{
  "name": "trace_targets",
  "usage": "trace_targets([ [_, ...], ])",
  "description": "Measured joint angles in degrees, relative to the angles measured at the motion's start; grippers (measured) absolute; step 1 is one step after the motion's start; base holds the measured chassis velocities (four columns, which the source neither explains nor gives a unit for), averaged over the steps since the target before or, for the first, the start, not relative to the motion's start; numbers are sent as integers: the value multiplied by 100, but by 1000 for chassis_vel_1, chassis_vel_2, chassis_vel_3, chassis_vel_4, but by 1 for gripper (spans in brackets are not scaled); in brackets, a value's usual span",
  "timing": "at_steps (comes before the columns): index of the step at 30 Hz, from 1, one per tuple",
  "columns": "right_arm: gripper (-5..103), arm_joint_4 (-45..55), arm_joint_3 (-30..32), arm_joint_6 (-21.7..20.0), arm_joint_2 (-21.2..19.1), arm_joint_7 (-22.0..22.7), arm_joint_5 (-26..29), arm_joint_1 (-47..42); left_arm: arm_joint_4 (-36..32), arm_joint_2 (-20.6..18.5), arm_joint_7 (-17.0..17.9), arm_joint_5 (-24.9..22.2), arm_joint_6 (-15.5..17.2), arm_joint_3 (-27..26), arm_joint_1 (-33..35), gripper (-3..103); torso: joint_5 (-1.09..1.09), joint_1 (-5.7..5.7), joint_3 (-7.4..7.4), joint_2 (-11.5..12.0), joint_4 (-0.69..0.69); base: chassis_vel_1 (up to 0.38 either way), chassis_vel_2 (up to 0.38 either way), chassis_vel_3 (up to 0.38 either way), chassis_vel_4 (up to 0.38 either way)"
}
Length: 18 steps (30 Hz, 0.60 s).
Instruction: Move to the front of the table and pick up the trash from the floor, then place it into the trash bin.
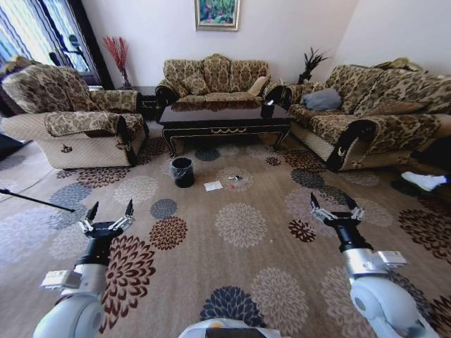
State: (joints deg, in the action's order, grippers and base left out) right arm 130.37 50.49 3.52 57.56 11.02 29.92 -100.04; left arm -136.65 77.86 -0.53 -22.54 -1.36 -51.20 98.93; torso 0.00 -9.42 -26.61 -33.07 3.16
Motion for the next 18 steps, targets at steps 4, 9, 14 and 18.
trace_targets([
  [4, 100, 6, 34, -155, -4, -43, -86, -32, 0, -2, 0, -2, -5, -9, 0, 100, 0, 29, 45, 71, 1, 0, 0, 0, 0],
  [9, 100, -6, 15, -60, -32, -241, -17, -5, 22, 6, -1, 1, -7, -4, -5, 100, 0, 73, 111, 183, 0, 0, 0, 0, 0],
  [14, 100, 17, 51, -331, -66, -450, 14, 111, 50, 21, -1, 26, -10, 18, -13, 100, 0, 110, 167, 277, 0, 0, 0, 0, 0],
  [18, 100, 71, 85, -846, -82, -461, -7, 140, 73, 27, -2, 43, -15, 28, -29, 100, 0, 141, 211, 351, 0, 0, 0, 0, 0],
])
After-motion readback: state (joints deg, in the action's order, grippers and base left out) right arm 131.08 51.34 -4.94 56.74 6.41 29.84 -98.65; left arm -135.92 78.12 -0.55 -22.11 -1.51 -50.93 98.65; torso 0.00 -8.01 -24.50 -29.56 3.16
